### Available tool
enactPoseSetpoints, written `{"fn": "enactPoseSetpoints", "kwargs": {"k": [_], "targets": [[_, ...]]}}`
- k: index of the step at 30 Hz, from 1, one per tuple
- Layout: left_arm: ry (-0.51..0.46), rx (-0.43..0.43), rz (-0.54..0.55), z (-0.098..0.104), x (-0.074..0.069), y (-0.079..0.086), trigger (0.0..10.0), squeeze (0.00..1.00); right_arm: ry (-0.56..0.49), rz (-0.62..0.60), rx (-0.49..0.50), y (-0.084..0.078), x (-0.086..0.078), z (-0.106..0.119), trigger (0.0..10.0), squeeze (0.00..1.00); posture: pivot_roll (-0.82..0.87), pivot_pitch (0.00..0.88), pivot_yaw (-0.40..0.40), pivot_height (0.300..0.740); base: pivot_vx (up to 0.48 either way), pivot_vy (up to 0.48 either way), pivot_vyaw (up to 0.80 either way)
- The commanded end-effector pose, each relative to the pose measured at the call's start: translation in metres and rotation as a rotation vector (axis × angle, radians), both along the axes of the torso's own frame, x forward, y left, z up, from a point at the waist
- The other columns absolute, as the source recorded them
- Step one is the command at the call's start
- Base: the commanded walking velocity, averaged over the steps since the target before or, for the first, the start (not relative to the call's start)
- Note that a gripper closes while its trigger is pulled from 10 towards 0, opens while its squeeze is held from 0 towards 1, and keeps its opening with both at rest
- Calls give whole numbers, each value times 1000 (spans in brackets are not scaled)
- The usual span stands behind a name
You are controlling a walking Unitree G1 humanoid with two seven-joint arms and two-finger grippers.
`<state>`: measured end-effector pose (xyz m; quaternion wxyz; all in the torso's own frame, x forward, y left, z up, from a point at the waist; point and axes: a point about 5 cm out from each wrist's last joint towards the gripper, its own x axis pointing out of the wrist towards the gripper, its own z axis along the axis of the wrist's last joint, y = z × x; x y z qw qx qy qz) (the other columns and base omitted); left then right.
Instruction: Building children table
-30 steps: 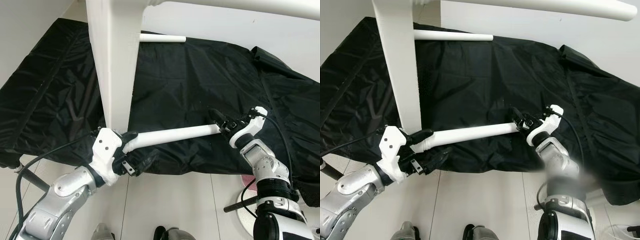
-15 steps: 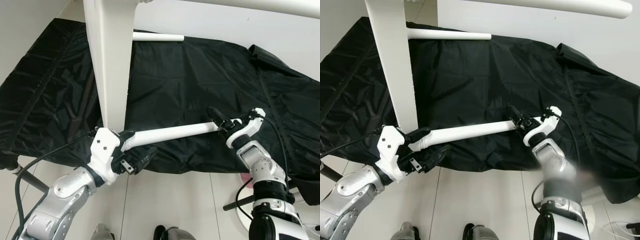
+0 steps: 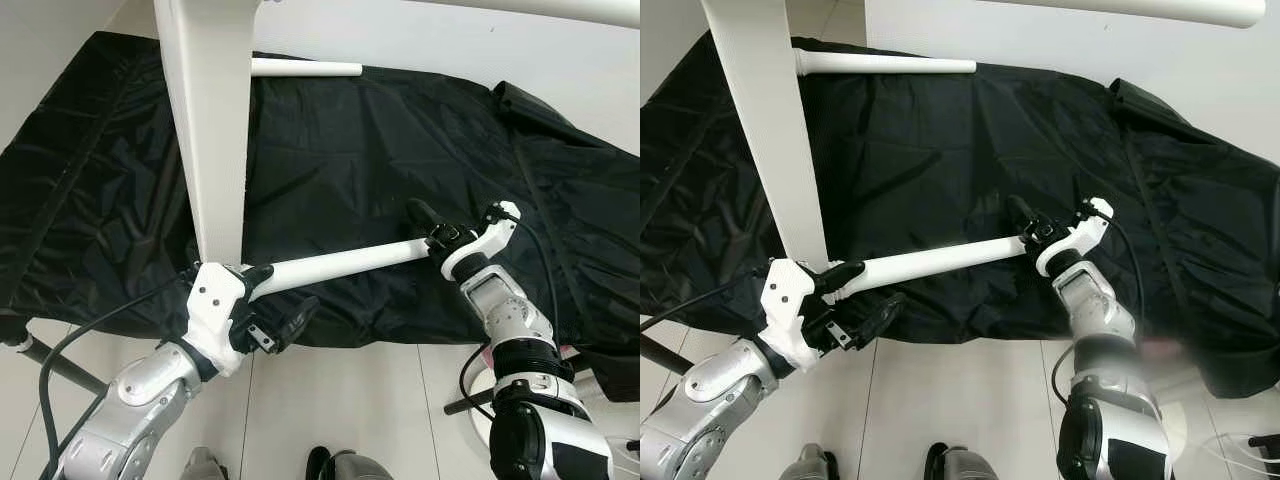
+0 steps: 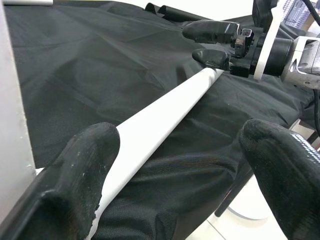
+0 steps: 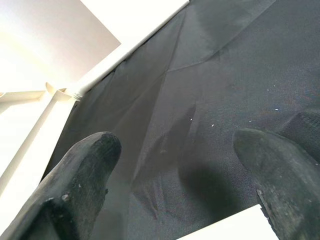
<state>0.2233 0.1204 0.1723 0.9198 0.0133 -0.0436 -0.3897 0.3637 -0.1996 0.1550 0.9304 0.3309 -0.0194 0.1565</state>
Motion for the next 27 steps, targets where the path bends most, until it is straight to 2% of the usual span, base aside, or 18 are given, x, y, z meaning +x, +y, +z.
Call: {"fn": "enactPoseSetpoints", "kwargs": {"k": [1,3,5,10,11,12,15,20,27], "targets": [[-3,0,-16,0,-5,-5,10000,0,52,-1,-14,6,7,-5,10000,0,108,155,-134,740,0,0,0],[-4,-3,-14,0,-5,-5,10000,0,63,-6,-28,7,11,-3,10000,0,108,155,-134,740,0,0,0],[-5,-7,-11,0,-6,-6,10000,0,107,-12,-85,7,17,-1,10000,0,110,154,-138,740,0,0,0],[-3,-7,-10,0,-6,-6,10000,0,148,-26,-156,5,20,-3,10000,0,111,152,-142,740,0,0,0],[-4,-6,-8,-1,-6,-7,10000,0,199,-20,-191,5,19,-9,10000,0,109,152,-144,740,0,0,0],[-4,-6,-8,-1,-6,-7,10000,0,199,-20,-191,5,19,-9,10000,0,109,152,-144,740,0,0,0],[-8,0,1,-2,-6,-7,10000,0,272,-2,-238,5,17,-20,10000,0,110,152,-145,740,0,0,0],[-12,7,20,-3,-4,-4,10000,0,285,3,-259,4,15,-26,10000,0,110,152,-145,740,0,0,0],[-21,42,59,-6,1,4,10000,0,305,20,-286,-3,2,-42,10000,0,106,149,-145,740,0,0,0]]}}
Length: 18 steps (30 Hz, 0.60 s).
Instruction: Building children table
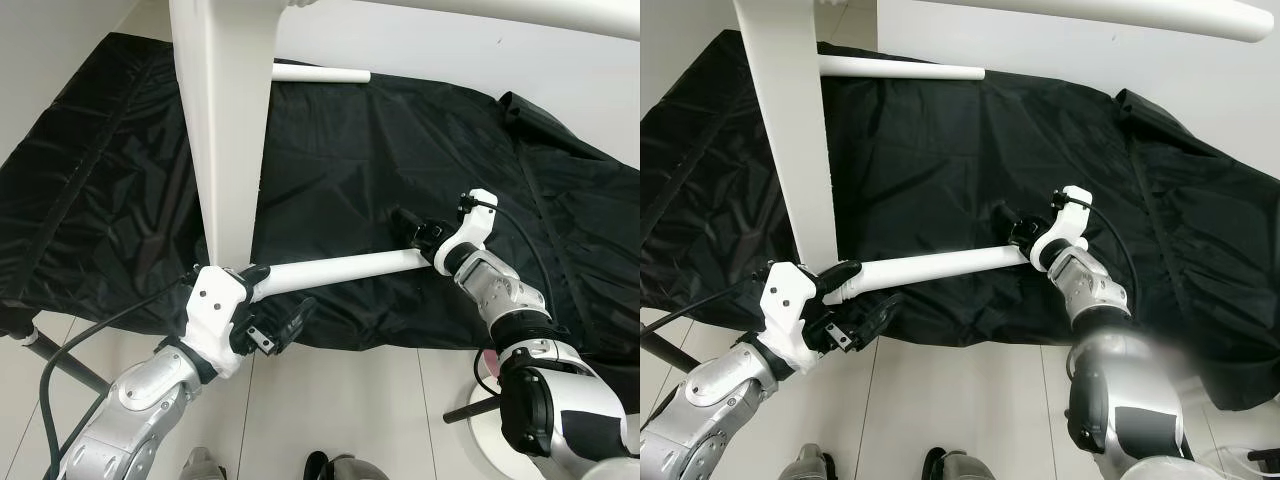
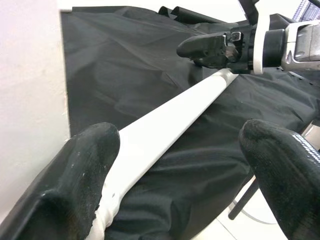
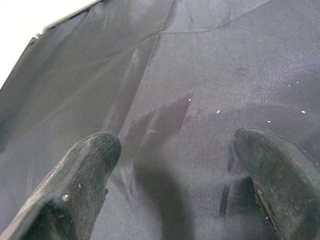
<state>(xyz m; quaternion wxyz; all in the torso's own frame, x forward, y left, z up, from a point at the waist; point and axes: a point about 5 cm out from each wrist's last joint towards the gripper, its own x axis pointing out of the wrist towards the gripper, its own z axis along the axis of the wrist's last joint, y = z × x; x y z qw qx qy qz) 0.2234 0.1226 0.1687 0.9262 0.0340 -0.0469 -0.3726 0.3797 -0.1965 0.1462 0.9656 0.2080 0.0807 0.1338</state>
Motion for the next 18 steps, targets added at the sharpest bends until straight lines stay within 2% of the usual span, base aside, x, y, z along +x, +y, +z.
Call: {"fn": "enactPoseSetpoints", "kwargs": {"k": [1,10,18], "targets": [[1,15,28,-3,2,3,10000,0,145,-3,1,-7,-16,-36,10000,0,104,148,-144,740,0,0,0],[1,40,58,-8,5,9,10000,0,159,16,18,-6,-27,-46,10000,0,100,146,-146,740,0,0,0],[-15,84,163,-15,14,14,10000,0,185,11,58,-2,-44,-61,10000,0,97,142,-144,740,0,0,0]]}}
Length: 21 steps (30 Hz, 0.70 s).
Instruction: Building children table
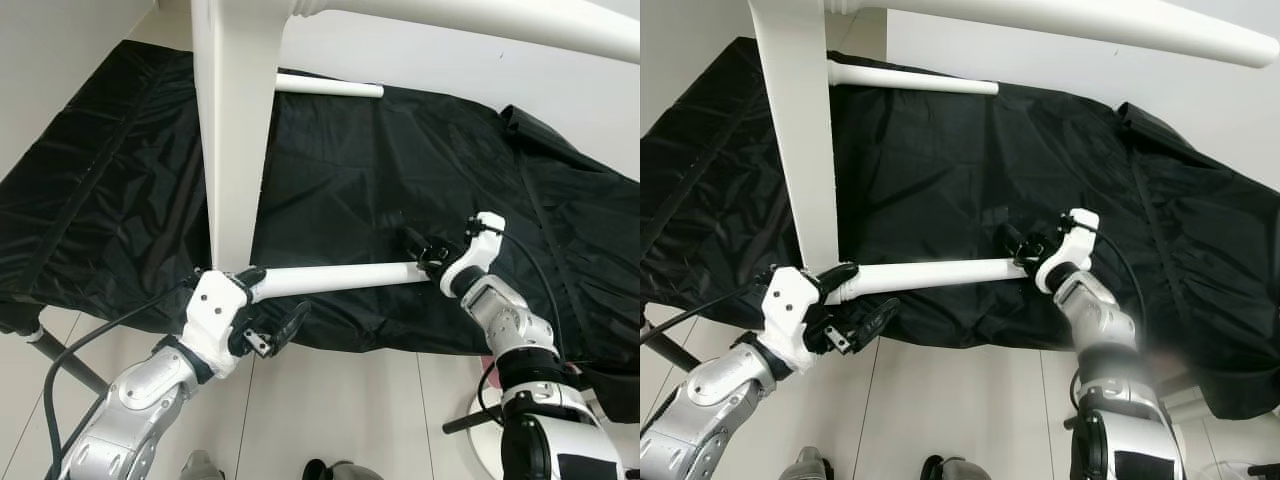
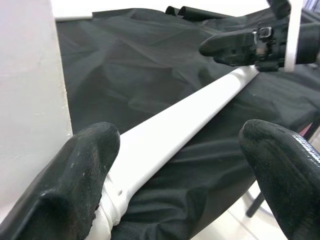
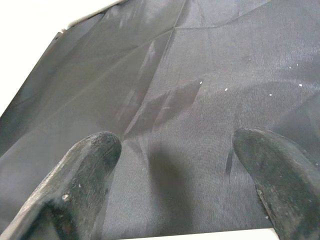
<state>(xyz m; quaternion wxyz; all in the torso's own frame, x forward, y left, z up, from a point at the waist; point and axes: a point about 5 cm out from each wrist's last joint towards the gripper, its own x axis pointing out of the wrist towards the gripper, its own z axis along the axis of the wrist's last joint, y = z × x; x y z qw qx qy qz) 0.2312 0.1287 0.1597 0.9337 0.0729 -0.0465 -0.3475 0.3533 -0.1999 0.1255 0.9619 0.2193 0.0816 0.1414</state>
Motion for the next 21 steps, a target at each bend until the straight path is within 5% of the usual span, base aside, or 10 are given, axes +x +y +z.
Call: {"fn": "enactPoseSetpoints", "kwargs": {"k": [1,21], "targets": [[3,15,124,-5,8,9,10000,0,183,2,40,3,-18,-40,10000,0,96,141,-145,740,0,0,0],[-63,74,151,-3,31,18,10000,0,178,43,112,31,-33,-43,10000,0,70,151,-136,740,0,0,0]]}}
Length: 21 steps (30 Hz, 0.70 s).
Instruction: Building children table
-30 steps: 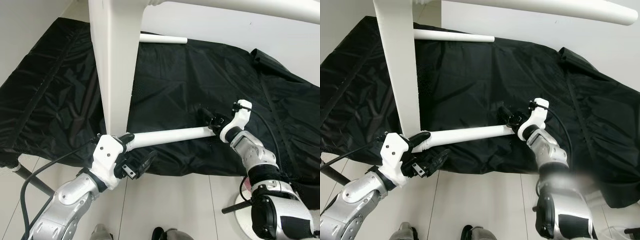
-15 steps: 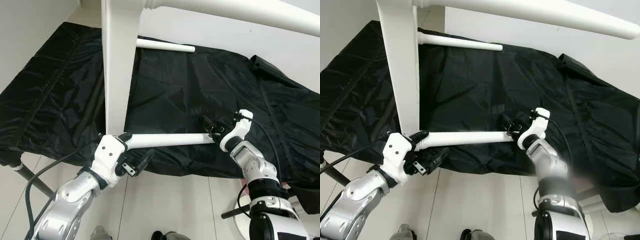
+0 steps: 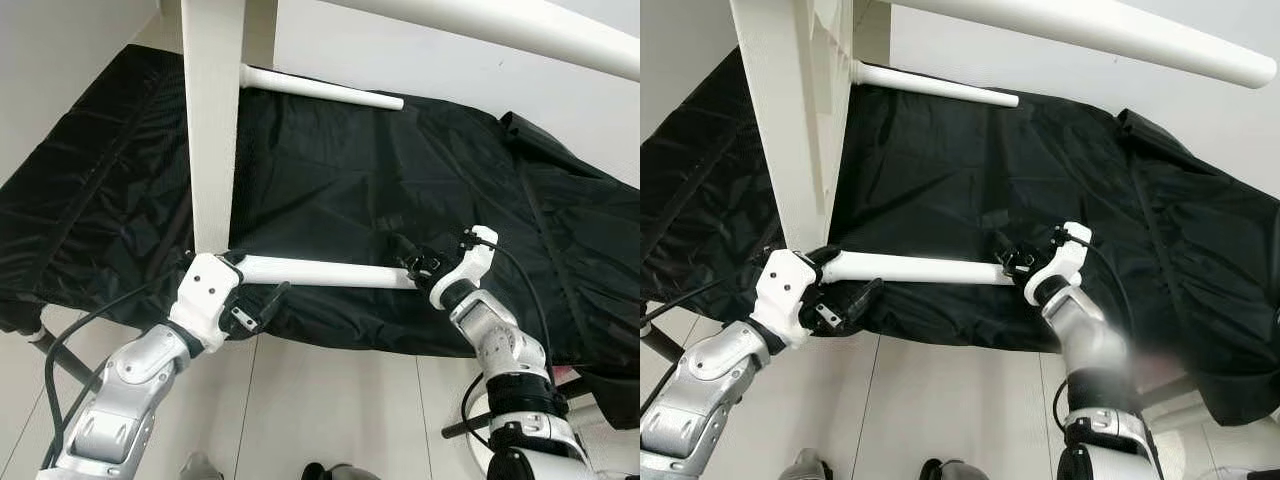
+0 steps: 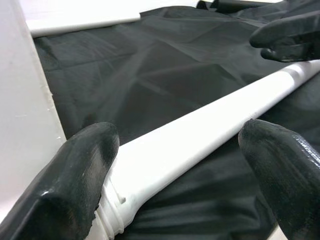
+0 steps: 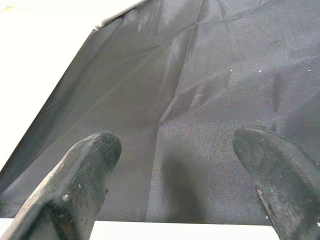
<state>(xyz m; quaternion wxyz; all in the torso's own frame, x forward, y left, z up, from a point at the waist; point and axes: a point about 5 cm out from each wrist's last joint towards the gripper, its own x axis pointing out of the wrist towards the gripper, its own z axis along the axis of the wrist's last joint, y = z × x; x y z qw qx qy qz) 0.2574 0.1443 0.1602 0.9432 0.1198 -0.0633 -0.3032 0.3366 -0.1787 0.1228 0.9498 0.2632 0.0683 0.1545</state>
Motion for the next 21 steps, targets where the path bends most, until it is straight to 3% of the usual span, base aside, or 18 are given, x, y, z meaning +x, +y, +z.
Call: {"fn": "enactPoseSetpoints", "kwargs": {"k": [1,14,21], "targets": [[3,0,60,-4,5,2,10000,0,193,40,15,12,-18,-40,10000,0,69,155,-134,740,0,0,0],[-24,21,93,-3,11,8,10000,0,204,28,22,12,-18,-41,10000,0,75,164,-136,740,0,0,0],[-35,21,139,0,17,14,10000,0,200,46,28,22,-20,-40,10000,0,77,164,-127,740,0,0,0]]}}
